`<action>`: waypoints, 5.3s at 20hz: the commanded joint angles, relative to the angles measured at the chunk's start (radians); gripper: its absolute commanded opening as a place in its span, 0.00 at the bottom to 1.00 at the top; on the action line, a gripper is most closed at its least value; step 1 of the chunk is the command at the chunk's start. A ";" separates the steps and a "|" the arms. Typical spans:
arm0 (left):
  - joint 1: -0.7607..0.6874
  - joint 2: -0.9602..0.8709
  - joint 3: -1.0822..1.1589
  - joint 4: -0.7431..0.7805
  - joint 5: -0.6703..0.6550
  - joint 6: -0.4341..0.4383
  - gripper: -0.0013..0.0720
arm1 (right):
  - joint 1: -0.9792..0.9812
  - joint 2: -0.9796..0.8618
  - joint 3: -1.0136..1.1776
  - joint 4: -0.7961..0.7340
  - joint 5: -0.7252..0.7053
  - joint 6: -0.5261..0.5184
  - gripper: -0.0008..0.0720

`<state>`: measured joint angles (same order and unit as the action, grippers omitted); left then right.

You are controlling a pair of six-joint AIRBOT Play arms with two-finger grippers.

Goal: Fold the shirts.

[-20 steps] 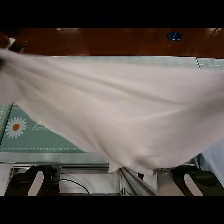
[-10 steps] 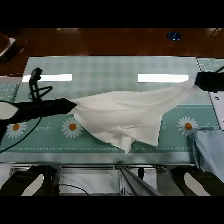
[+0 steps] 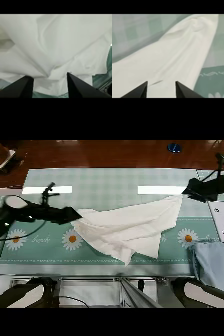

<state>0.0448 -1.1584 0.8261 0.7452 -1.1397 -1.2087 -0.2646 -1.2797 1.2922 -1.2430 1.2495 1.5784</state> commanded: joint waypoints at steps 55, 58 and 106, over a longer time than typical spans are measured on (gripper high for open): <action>0.318 0.307 0.957 -0.216 -0.024 0.049 0.04 | 0.278 0.455 0.798 -0.055 0.060 -0.029 0.04; 0.340 0.439 0.957 0.003 -0.043 -0.023 0.04 | 0.278 0.563 0.798 -0.138 0.066 -0.022 0.04; 0.556 -0.196 -0.106 0.037 -0.139 0.061 0.71 | -0.269 0.413 -0.700 0.406 -0.061 -0.298 0.57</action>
<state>0.5610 -1.3762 0.8608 0.8505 -1.3128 -1.2068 -0.5125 -1.0157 0.8635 -1.0290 1.2522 1.4021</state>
